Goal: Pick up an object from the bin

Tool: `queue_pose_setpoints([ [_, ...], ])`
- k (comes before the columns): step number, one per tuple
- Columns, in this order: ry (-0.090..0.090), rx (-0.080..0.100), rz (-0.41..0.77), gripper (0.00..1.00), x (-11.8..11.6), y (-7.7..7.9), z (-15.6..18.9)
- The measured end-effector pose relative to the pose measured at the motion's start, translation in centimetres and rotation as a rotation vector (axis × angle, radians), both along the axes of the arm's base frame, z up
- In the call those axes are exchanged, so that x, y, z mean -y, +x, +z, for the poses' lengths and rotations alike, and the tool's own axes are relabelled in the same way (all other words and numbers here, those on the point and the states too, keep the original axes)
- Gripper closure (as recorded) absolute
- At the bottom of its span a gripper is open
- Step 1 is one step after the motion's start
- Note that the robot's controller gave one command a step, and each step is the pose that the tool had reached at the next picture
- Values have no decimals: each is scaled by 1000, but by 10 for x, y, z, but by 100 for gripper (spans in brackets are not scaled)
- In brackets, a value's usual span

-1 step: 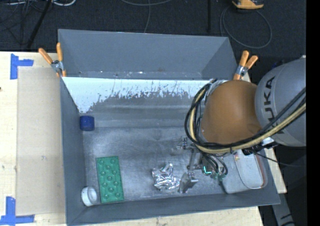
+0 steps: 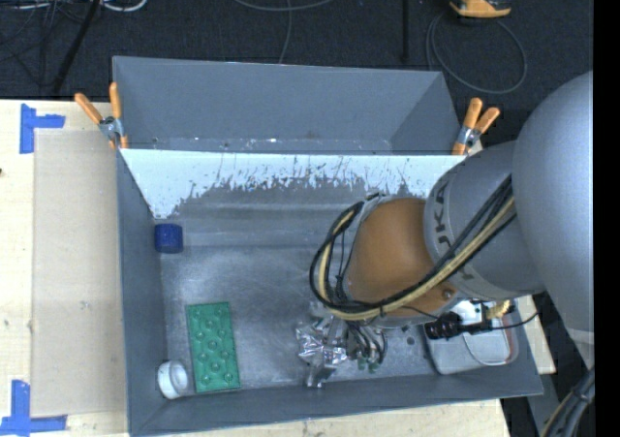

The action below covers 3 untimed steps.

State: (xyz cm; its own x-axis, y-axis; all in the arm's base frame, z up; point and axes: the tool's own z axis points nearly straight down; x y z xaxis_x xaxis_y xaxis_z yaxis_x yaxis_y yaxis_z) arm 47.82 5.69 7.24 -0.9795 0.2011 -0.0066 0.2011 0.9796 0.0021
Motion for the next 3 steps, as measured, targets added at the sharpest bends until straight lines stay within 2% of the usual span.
queue_pose_setpoints([
  [1,0,-8,-285,0,17,-4,27],
  [2,1,-9,-604,0,12,1,27],
  [3,1,-1,-765,0,-11,-4,1],
])
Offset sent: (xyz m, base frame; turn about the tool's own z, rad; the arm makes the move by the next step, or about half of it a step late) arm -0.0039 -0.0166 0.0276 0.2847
